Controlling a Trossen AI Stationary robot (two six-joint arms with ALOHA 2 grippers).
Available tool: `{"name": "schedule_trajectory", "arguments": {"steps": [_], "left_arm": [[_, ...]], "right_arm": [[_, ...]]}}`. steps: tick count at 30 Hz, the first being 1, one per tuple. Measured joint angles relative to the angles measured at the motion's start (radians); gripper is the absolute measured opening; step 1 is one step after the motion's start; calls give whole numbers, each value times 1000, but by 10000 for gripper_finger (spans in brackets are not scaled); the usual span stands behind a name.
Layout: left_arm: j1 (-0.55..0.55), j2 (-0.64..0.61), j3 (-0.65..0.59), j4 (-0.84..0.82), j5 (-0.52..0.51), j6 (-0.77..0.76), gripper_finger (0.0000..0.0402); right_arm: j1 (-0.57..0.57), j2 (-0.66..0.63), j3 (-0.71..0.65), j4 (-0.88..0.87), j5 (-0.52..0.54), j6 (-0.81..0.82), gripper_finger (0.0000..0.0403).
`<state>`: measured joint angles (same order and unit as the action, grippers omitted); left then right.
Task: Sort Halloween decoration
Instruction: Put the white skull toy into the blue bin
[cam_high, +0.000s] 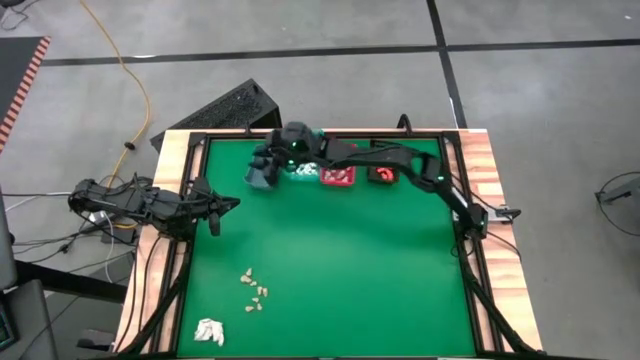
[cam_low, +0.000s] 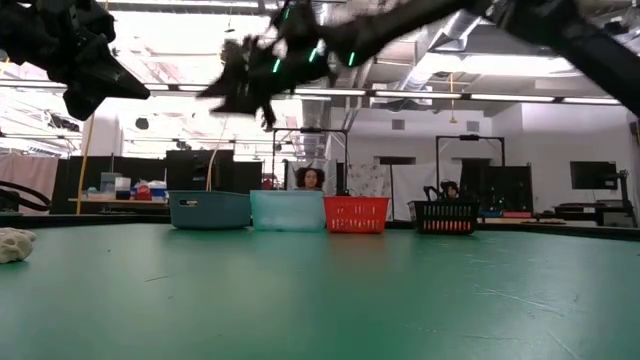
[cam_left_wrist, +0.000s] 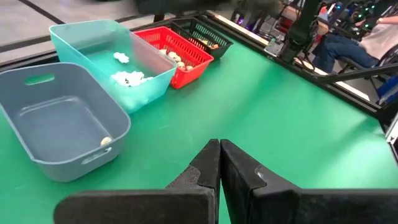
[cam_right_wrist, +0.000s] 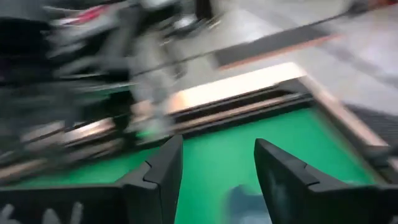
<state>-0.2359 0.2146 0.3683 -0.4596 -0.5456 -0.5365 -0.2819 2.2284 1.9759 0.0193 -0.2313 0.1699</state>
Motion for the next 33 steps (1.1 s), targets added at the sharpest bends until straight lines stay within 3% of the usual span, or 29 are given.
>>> {"name": "schedule_trajectory", "arguments": {"steps": [3, 6, 11, 15, 20, 26, 29, 33], "left_arm": [[0, 0, 0, 0, -1, 3, 0], [0, 0, 0, 1, -6, 6, 0], [0, 0, 0, 1, -29, 9, 0], [0, 0, 0, 2, -54, 10, 0], [0, 0, 0, 2, -63, -5, 0], [0, 0, 0, 3, -69, -8, 0], [0, 1, 0, 2, -84, -9, 0], [0, 1, 0, 0, -106, -10, 0]], "right_arm": [[31, -111, 2, -245, -112, -87, 181], [83, -206, 1, -524, -126, -202, 166], [158, -343, 0, -865, -48, -274, 145], [202, -436, -81, -967, 12, -246, 132], [301, -528, -359, -772, 47, -129, 125], [402, -573, -703, -166, 153, -39, 124], [423, -516, -775, 125, 209, -94, 124], [428, -384, -779, 344, 213, -167, 124]]}}
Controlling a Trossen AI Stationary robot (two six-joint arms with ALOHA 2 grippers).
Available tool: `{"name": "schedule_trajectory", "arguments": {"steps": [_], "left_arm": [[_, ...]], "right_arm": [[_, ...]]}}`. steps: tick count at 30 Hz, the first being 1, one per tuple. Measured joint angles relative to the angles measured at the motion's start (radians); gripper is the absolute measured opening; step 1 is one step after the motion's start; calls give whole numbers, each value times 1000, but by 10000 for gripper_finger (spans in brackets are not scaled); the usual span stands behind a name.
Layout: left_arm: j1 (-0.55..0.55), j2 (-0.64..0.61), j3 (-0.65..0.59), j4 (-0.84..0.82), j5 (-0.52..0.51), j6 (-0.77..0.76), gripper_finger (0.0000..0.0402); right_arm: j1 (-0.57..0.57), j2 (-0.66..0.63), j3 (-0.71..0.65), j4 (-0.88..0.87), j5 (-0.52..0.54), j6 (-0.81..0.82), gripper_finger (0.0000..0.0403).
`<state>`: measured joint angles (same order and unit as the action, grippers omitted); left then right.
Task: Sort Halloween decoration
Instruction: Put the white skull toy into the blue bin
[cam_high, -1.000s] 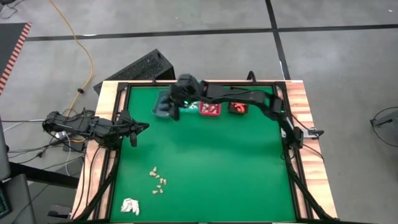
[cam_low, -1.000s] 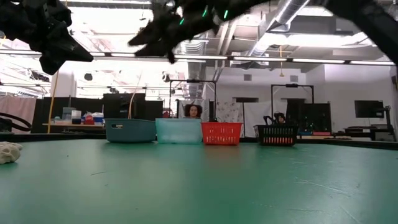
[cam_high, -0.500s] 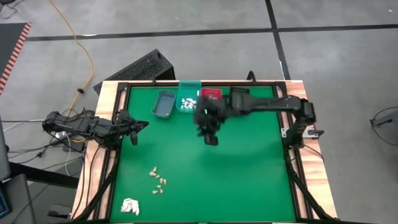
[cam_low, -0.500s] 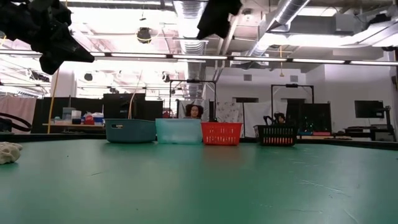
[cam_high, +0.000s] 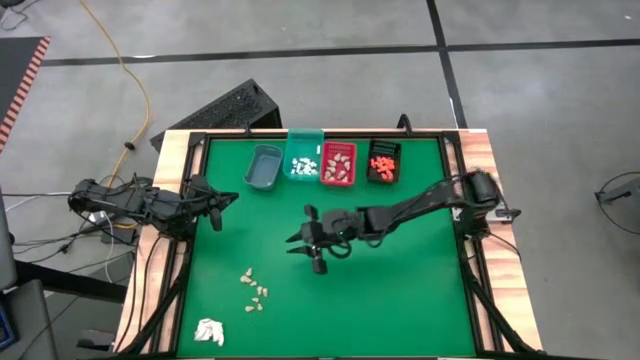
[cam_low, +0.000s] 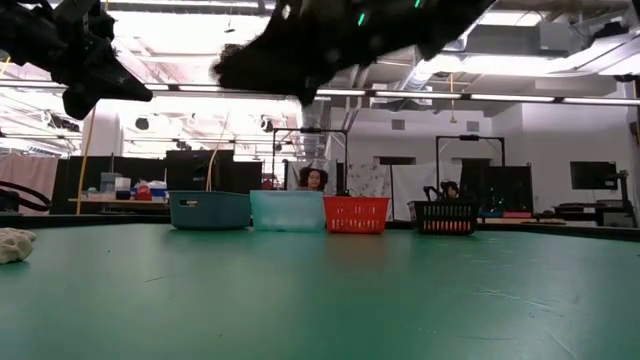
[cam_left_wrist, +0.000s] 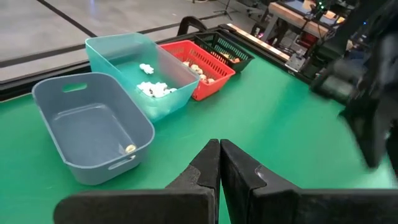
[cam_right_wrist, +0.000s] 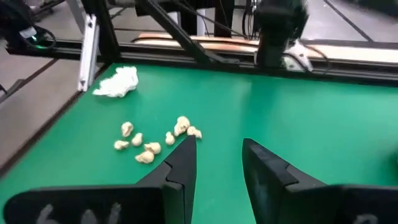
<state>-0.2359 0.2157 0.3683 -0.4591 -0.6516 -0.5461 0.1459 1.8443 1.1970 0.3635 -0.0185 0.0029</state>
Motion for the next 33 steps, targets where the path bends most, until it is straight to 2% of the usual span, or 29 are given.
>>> {"name": "schedule_trajectory", "arguments": {"steps": [5, 10, 19, 27, 33], "left_arm": [[0, 0, 0, -4, -1, 3, 0], [0, 0, 0, -43, 0, -19, 0], [0, 0, 0, -108, 0, -19, 0], [0, 0, 0, -109, 0, 10, 0], [0, 0, 0, -112, 0, 15, 0]], "right_arm": [[6, 179, 76, 119, -5, -1, 129], [34, 337, 242, 157, -19, -4, 159], [42, 553, 603, 5, -38, -4, 242], [45, 692, 817, -75, -60, 30, 246], [45, 719, 844, -102, -43, 76, 245]]}}
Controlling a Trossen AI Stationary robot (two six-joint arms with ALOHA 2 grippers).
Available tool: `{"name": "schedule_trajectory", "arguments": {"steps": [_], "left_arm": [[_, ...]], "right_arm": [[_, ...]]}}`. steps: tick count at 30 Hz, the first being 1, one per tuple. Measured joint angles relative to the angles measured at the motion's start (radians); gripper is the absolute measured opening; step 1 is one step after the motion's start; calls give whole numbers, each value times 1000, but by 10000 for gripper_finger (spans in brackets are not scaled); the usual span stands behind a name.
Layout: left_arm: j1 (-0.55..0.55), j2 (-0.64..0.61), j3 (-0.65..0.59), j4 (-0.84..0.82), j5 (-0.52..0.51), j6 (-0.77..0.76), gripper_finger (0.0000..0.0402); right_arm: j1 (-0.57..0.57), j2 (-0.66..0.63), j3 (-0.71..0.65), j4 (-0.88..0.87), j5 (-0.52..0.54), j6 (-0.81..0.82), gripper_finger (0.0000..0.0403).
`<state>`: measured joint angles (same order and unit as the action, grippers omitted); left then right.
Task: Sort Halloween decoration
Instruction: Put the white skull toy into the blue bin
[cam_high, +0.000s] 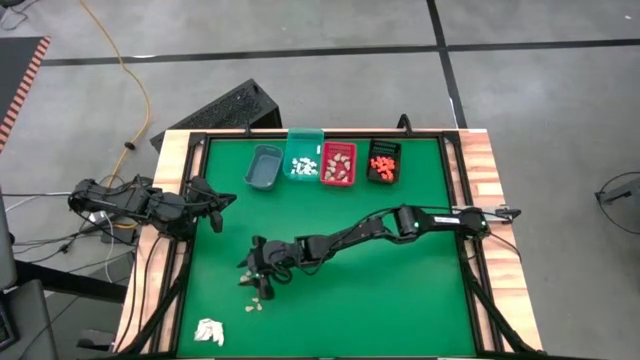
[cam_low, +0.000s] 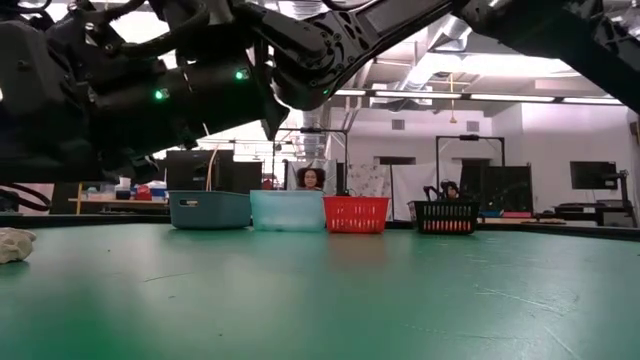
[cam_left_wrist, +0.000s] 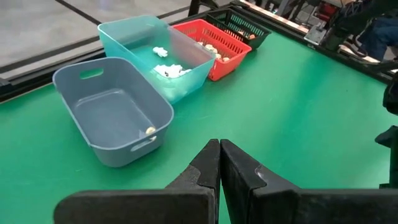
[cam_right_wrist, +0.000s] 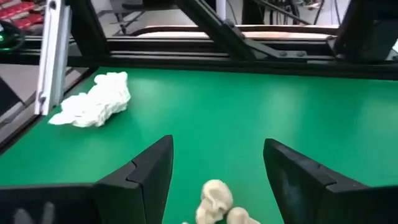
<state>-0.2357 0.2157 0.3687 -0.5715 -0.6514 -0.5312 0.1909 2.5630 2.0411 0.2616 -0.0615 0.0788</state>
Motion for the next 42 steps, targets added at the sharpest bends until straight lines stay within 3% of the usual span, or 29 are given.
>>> {"name": "schedule_trajectory", "arguments": {"steps": [14, 33, 42], "left_arm": [[0, 0, 0, -17, 0, -10, 0], [0, 0, 0, -14, -1, -43, 0], [0, 0, 0, -15, -1, -45, 0]], "right_arm": [[25, 13, 0, -149, 46, -8, 244], [-10, -45, 3, -88, 93, -11, 244], [-64, -21, 1, -153, 80, -8, 244]]}}
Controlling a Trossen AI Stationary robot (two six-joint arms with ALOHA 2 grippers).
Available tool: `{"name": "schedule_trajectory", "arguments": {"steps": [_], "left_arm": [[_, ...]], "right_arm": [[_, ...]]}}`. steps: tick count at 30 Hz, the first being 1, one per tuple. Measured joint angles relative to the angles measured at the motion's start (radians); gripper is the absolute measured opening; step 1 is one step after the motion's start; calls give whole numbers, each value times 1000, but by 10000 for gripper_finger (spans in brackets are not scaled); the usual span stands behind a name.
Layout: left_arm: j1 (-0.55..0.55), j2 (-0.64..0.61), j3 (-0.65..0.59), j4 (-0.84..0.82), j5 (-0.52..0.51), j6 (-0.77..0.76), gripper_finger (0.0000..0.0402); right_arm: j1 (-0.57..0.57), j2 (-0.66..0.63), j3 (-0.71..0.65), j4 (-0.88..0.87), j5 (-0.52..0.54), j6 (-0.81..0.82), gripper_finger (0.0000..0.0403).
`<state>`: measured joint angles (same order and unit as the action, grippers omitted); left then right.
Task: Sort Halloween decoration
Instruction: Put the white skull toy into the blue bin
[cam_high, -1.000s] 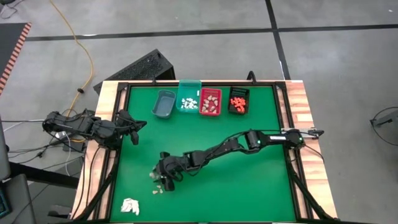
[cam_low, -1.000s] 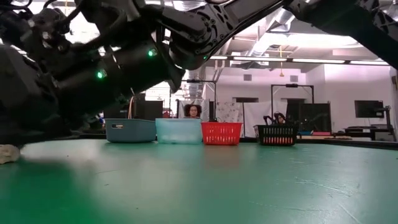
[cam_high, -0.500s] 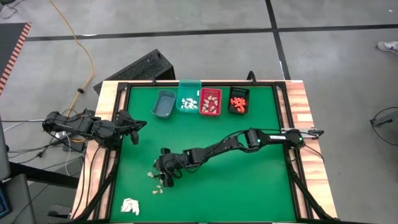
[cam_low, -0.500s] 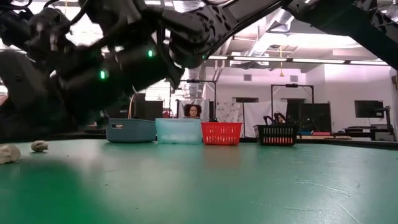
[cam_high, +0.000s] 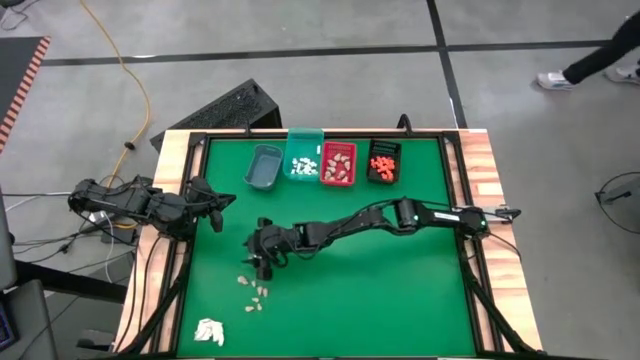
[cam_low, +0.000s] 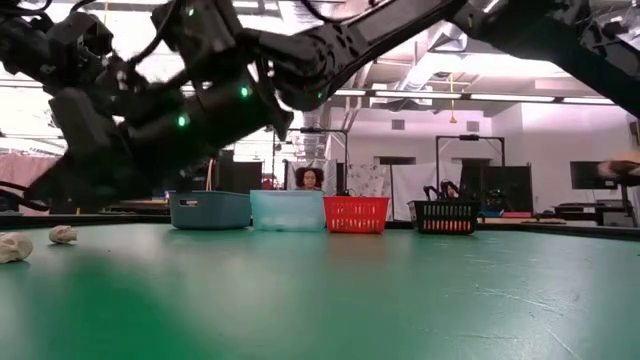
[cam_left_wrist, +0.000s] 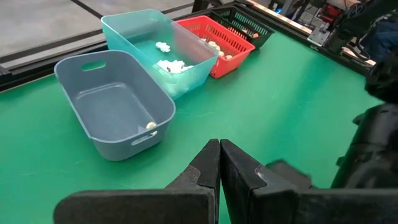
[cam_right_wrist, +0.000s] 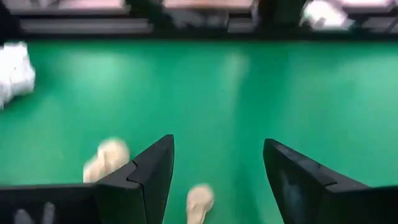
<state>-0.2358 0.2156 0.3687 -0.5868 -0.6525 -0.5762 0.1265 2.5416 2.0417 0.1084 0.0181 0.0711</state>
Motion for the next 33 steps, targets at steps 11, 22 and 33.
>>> {"name": "schedule_trajectory", "arguments": {"steps": [11, 22, 33], "left_arm": [[0, 0, 0, -9, -9, 11, 0], [0, 0, 0, -9, -9, 6, 0], [0, 0, 0, -15, -10, 5, 0]], "right_arm": [[8, 84, 4, -7, 23, 35, 243], [14, 146, 6, -32, 52, 124, 141], [27, 122, 1, -41, 70, 201, 42]]}}
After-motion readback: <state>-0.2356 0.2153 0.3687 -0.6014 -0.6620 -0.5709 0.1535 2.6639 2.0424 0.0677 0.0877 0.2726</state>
